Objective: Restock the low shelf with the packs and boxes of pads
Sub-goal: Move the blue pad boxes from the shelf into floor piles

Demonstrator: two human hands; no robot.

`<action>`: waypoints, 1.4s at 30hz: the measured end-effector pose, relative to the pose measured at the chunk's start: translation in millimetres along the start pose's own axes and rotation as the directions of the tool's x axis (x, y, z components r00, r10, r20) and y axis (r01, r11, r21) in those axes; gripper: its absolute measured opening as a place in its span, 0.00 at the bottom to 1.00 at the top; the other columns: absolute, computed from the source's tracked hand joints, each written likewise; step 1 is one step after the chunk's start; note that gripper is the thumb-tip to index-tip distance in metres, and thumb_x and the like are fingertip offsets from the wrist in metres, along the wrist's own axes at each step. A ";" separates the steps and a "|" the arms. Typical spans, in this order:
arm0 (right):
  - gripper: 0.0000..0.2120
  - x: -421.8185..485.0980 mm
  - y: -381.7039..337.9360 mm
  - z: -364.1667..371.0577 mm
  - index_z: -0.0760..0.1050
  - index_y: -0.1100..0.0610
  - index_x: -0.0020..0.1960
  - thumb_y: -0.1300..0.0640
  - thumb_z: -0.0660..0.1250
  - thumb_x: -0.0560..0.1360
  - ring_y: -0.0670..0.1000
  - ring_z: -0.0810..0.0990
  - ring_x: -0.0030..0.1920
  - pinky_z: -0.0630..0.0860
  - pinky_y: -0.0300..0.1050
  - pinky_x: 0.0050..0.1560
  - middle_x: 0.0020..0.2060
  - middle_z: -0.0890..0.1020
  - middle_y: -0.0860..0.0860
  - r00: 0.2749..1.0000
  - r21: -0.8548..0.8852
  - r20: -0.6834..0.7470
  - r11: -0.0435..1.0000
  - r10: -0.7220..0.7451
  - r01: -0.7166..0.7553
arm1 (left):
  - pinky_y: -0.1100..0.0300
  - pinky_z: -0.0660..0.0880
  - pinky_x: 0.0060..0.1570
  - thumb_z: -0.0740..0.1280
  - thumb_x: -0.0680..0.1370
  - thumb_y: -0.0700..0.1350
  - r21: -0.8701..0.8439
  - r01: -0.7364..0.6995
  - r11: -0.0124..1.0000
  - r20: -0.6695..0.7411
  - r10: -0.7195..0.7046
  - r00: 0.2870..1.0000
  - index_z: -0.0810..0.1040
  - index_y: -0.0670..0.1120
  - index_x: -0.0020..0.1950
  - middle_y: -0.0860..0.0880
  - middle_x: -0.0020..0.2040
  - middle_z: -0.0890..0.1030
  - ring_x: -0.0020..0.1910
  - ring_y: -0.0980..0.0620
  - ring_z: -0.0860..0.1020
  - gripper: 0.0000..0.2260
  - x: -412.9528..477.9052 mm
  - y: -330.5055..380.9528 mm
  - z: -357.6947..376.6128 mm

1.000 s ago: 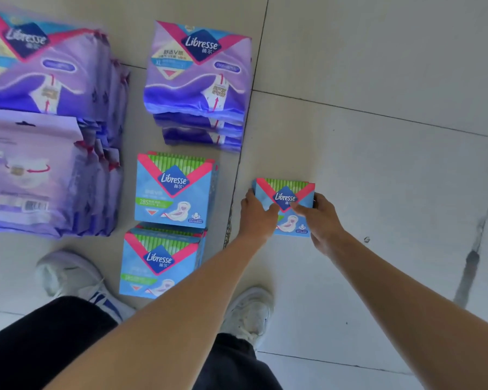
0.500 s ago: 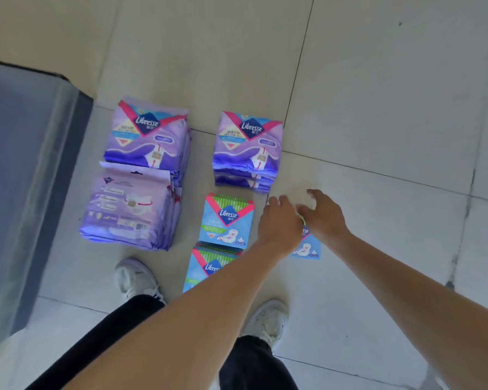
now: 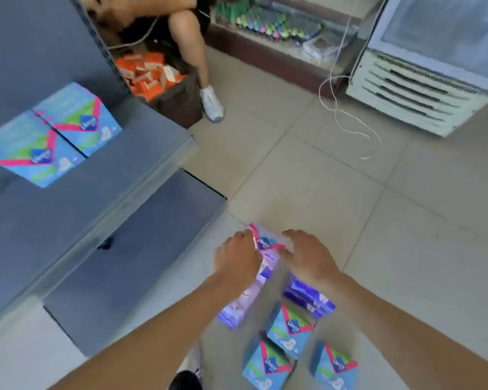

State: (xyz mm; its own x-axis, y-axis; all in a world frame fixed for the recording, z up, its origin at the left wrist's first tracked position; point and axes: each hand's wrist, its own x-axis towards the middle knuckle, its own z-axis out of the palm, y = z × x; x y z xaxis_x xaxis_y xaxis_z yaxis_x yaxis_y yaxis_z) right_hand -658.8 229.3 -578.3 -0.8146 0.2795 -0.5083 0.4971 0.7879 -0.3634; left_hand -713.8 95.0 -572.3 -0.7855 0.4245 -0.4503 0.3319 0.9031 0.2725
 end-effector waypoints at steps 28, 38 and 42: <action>0.22 117.6 -404.9 19.8 0.68 0.53 0.71 0.52 0.62 0.78 0.54 0.73 0.67 0.70 0.47 0.65 0.66 0.76 0.51 0.918 -0.026 0.046 0.918 -0.395 0.396 | 0.55 0.71 0.63 0.61 0.75 0.31 -0.001 0.329 0.944 -0.356 -0.308 0.882 0.42 0.41 0.78 0.47 0.79 0.42 0.78 0.48 0.42 0.37 54.9 -398.9 -206.7; 0.20 133.0 -408.7 27.9 0.69 0.57 0.70 0.53 0.62 0.79 0.53 0.73 0.65 0.69 0.44 0.63 0.64 0.77 0.53 0.923 0.036 0.002 0.922 -0.386 0.386 | 0.54 0.73 0.41 0.75 0.66 0.34 0.095 0.337 0.937 -0.510 -0.245 0.825 0.67 0.41 0.63 0.44 0.60 0.70 0.54 0.43 0.74 0.29 71.6 -393.5 -195.7; 0.29 142.2 -414.5 29.6 0.63 0.56 0.72 0.58 0.69 0.75 0.55 0.72 0.65 0.68 0.46 0.62 0.65 0.72 0.54 0.896 0.029 -0.082 0.897 -0.437 0.441 | 0.50 0.72 0.44 0.67 0.74 0.34 -0.128 0.229 0.965 -0.458 -0.262 0.849 0.66 0.42 0.64 0.44 0.62 0.67 0.56 0.41 0.72 0.20 68.8 -401.3 -206.9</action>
State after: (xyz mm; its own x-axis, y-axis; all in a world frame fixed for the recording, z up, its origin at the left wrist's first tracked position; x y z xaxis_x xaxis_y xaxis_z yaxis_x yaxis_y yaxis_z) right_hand -971.8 -73.8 -523.0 -0.9713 -0.0492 -0.2326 0.0958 0.8143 -0.5725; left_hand -1009.1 -251.6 -536.7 -0.9935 0.0941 -0.0642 0.0737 0.9605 0.2683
